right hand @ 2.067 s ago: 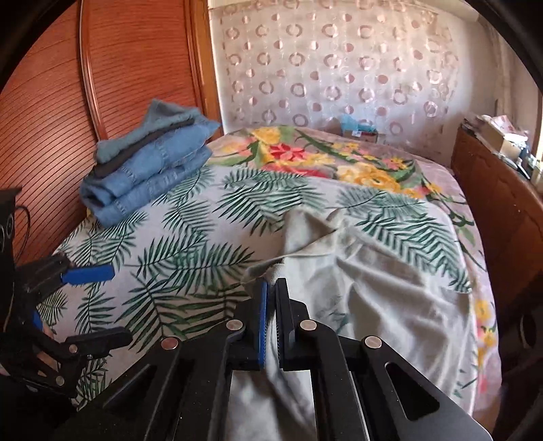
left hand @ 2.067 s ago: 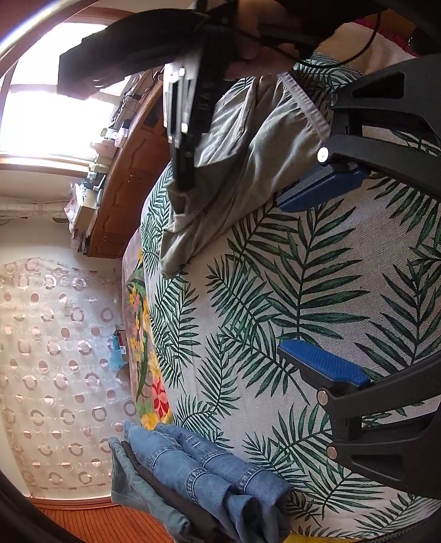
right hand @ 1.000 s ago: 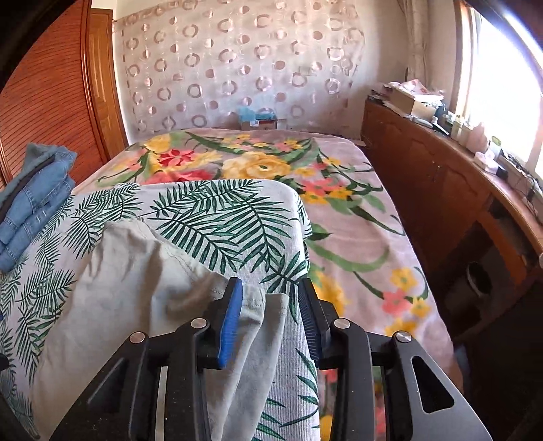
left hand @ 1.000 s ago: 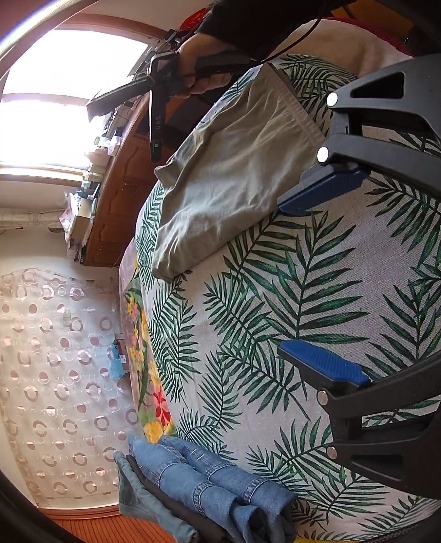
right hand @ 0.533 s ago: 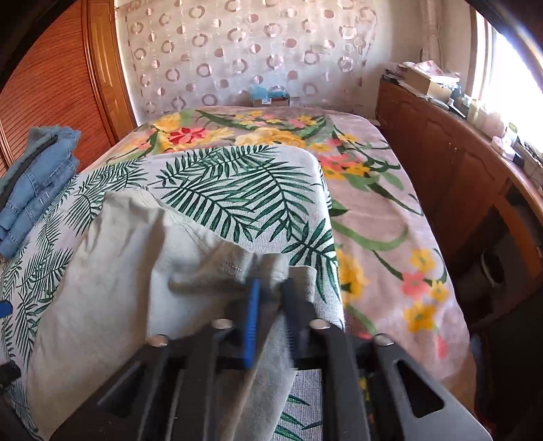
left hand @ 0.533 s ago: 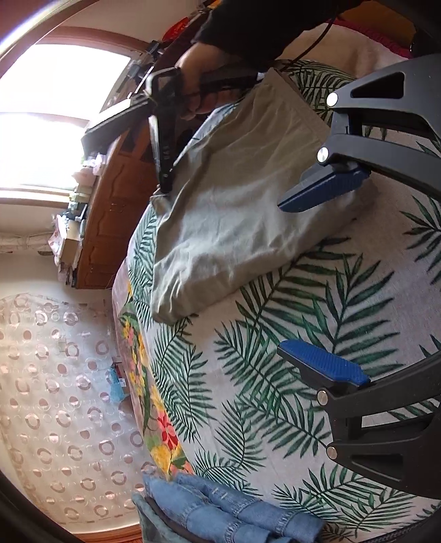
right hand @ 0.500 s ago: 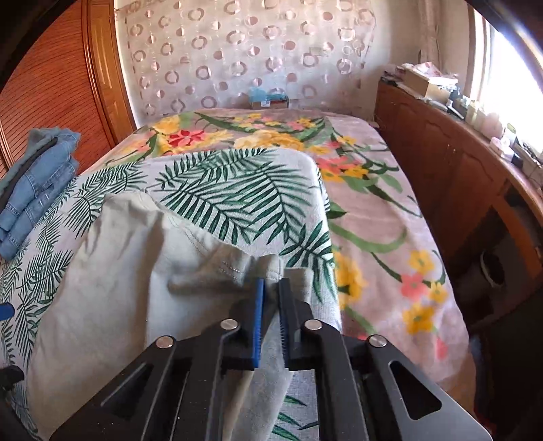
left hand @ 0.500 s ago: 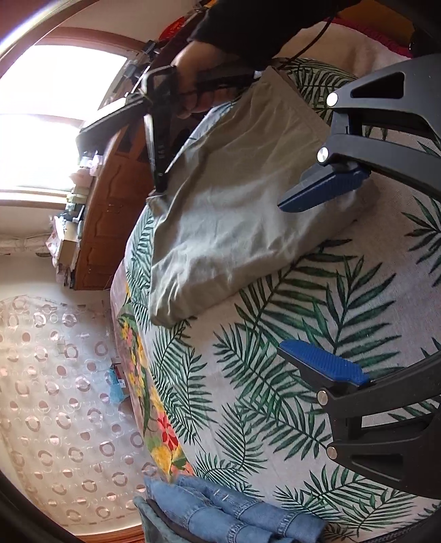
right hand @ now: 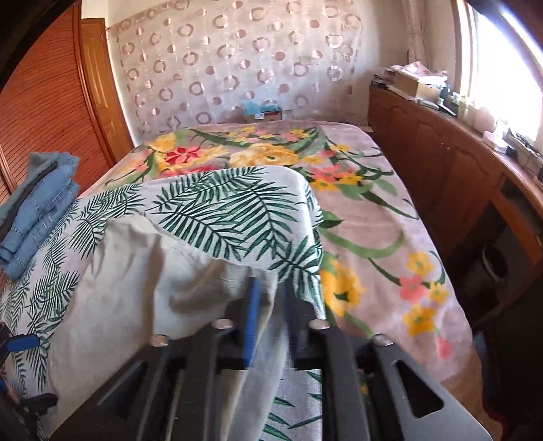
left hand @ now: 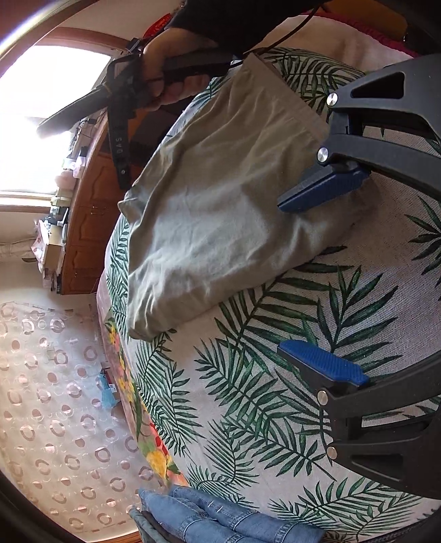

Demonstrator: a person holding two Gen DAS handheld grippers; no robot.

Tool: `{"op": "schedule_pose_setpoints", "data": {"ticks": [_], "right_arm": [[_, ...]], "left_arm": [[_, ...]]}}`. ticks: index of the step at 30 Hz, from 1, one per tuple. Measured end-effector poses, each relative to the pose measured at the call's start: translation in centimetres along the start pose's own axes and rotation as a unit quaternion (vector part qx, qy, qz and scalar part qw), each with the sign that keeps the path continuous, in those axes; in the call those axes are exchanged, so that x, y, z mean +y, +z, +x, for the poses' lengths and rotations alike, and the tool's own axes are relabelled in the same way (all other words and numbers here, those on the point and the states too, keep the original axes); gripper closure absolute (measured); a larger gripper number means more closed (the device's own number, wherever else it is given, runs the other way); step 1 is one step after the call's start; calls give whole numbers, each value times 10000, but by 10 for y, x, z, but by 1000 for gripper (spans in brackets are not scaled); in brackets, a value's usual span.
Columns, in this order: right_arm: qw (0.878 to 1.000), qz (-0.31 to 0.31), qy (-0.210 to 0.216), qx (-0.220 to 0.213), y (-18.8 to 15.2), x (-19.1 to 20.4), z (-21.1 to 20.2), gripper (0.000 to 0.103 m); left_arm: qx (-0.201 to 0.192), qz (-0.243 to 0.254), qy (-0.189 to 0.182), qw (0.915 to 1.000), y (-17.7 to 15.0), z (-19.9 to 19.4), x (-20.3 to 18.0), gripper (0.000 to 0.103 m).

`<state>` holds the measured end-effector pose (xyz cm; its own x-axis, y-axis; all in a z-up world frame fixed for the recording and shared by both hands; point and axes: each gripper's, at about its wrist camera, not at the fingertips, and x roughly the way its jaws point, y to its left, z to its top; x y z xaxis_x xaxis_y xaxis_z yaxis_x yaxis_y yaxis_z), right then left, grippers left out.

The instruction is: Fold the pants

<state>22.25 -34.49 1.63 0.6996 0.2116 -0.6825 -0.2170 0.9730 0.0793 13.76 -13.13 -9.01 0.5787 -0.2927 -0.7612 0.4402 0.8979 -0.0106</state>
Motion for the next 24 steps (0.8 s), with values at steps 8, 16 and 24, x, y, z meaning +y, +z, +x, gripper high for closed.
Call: {"op": "schedule_pose_setpoints", "data": {"ticks": [8,16,24], "right_arm": [[9997,-86,25,242,-1,-12,13,69],[9998,-173,81,71,5,-12,9,100],[9994,210,-291,10,0,-27,7,99]], "left_arm": [[72,-159,-129,9998,-2,6,5,25],[62,-214,-148,9996,-2,6,7,25],[58,-203,-117,9997,-1,6,8,25]]}}
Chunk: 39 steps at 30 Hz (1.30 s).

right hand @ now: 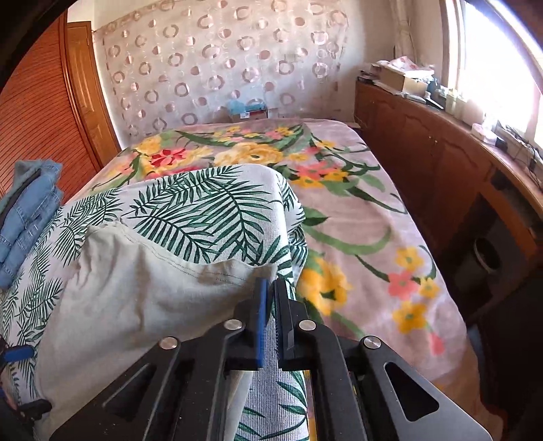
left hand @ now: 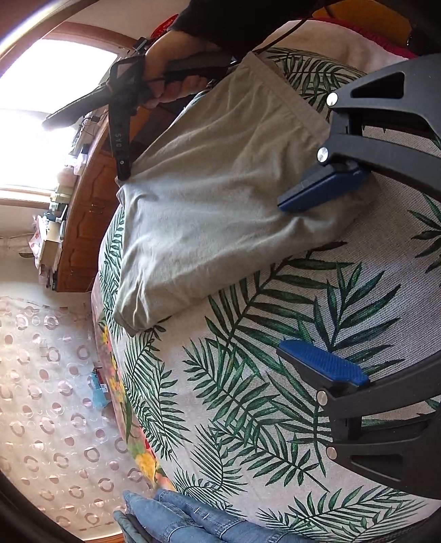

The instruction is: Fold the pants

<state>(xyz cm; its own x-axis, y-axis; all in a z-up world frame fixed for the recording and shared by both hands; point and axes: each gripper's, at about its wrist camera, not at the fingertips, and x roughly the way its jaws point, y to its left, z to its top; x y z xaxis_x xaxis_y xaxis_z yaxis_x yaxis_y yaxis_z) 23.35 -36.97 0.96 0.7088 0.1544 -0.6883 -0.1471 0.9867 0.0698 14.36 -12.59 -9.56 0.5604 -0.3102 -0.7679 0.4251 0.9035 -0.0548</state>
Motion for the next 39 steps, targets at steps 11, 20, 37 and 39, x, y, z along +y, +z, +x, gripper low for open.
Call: {"op": "schedule_pose_setpoints", "data": {"ticks": [11,20,37,39], "right_arm": [[9996,-84,243,-127,-23,16,-46,75],[9983,-419,398,-24,-93,34,-102,74],[9978,-248,607,133,-136,31,-149,74],[9975,-189,665,108,-137,32,-152,74]], "left_arm": [[-3,-1,4,10000,0,0,1,25],[1,6,11,10000,-1,0,1,24],[1,13,22,10000,-1,0,0,24],[0,12,21,10000,-1,0,0,24]]}}
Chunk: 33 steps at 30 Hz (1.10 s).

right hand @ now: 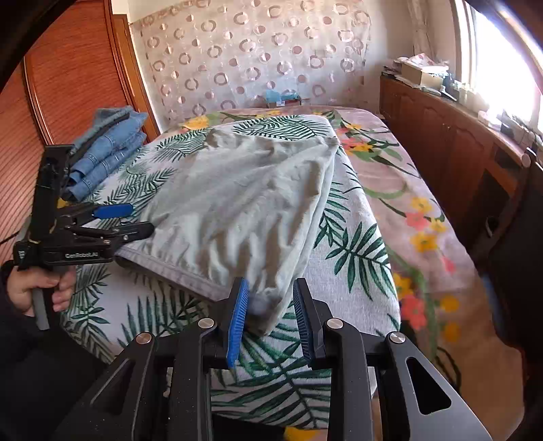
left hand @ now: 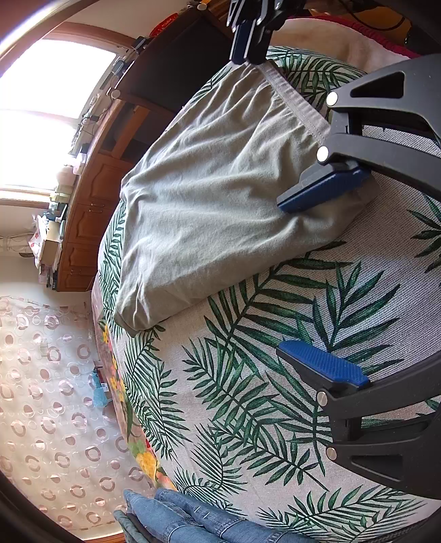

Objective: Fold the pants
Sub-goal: 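Pull the right gripper back from the folded pants, then close the left gripper on the pants edge while the right gripper grasps the same edge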

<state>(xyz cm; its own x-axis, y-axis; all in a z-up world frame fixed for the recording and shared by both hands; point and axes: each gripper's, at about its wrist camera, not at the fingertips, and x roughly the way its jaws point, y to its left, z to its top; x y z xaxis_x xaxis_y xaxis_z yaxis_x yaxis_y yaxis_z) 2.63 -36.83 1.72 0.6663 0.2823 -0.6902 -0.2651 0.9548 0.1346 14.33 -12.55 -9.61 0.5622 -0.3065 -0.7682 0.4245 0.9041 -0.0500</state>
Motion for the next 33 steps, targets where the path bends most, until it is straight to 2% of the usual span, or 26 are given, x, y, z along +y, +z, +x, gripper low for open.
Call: {"op": "schedule_pose_setpoints", "data": {"ticks": [3,6,11,18,29,33], "right_arm": [[10000,-92,20,15,-3,6,-2,76],[9998,-174,36,-1,-3,8,-2,91],[9995,-296,98,-110,-3,10,-13,93],[9998,-157,92,61,-9,6,-5,93],[9997,-11,-61,-223,4,7,-9,74],[9998,40,-145,-150,-1,6,2,71]], "left_arm": [[1,2,3,10000,0,0,0,24],[0,0,0,10000,0,0,0,24],[0,0,1,10000,0,0,0,24],[0,-2,-5,10000,0,0,0,24],[87,84,-66,9999,0,-6,-3,24],[156,153,-128,9997,-1,-10,-6,24]]}}
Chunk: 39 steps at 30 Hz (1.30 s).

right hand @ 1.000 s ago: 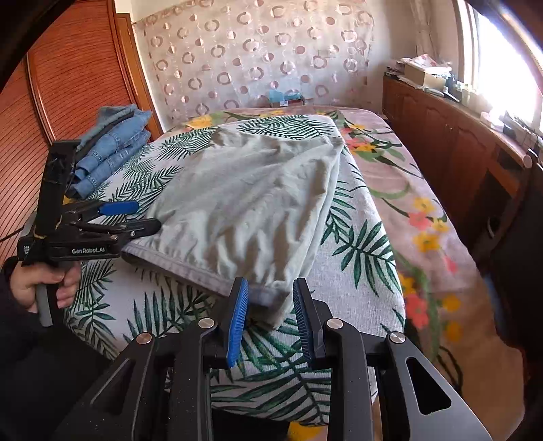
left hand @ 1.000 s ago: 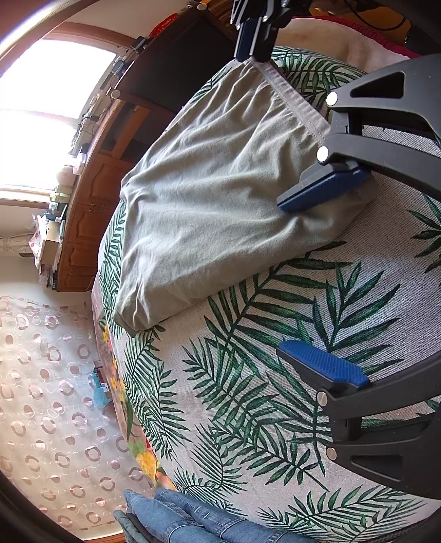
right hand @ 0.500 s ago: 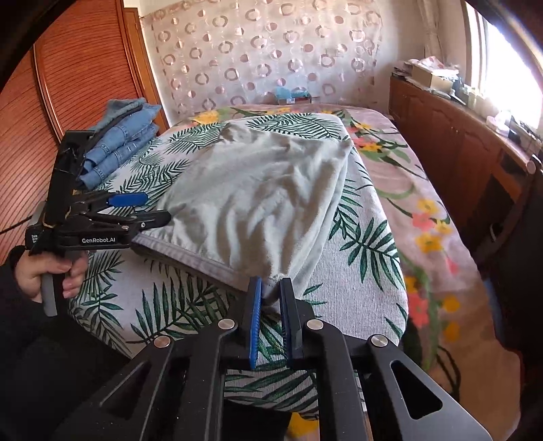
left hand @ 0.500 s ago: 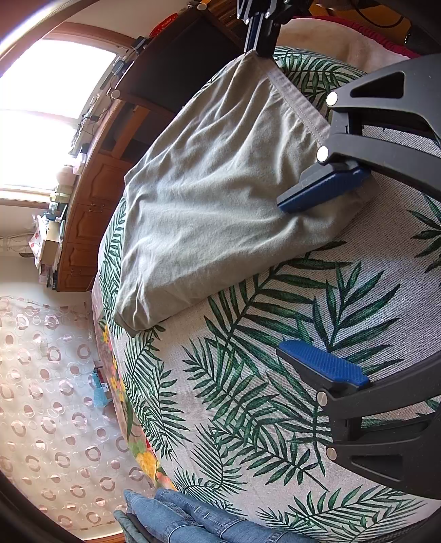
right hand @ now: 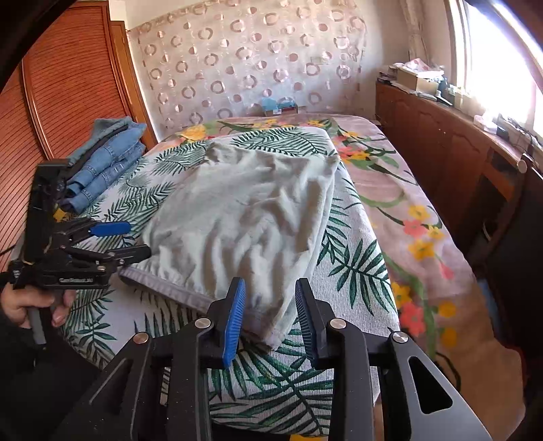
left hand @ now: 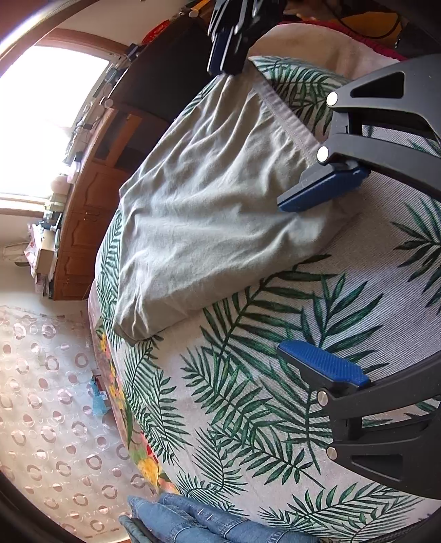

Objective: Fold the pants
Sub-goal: 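Close the left gripper on the pants edge while the right gripper grasps the same edge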

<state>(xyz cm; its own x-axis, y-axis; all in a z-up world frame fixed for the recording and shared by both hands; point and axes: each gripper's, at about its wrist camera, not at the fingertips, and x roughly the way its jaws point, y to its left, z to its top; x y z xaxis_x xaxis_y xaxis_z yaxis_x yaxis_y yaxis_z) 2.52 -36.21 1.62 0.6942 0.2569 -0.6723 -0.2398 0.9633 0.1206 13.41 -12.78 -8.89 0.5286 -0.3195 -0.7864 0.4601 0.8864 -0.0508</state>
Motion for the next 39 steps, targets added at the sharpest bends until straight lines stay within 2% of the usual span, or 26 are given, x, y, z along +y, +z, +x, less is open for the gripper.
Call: {"op": "schedule_pose_setpoints", "data": {"ticks": [6,17,19,21,29,33,39], "right_arm": [[9999,-48,-88,135,-8,1,8,71],[9997,87,-62,197,-10,-7,14,68],[9997,95,-92,195,-10,-7,13,66],[9997,98,-112,207,-10,-7,13,65],[9995,-73,-44,309,-11,-1,11,65],[9995,-13,33,328,-10,-5,12,65],[9991,-36,127,394,-10,-1,13,65]], "left_arm": [[30,78,17,10000,-6,4,-3,14],[24,-22,-46,10000,-7,1,-3,14],[-35,-81,-119,9999,-9,-3,0,19],[-55,-131,-257,9996,-11,-6,0,29],[-73,-118,-537,9985,-17,-12,-5,55],[-74,-84,-618,9980,-19,-14,-8,62],[-84,-137,-658,9977,-19,-15,-8,63]]}}
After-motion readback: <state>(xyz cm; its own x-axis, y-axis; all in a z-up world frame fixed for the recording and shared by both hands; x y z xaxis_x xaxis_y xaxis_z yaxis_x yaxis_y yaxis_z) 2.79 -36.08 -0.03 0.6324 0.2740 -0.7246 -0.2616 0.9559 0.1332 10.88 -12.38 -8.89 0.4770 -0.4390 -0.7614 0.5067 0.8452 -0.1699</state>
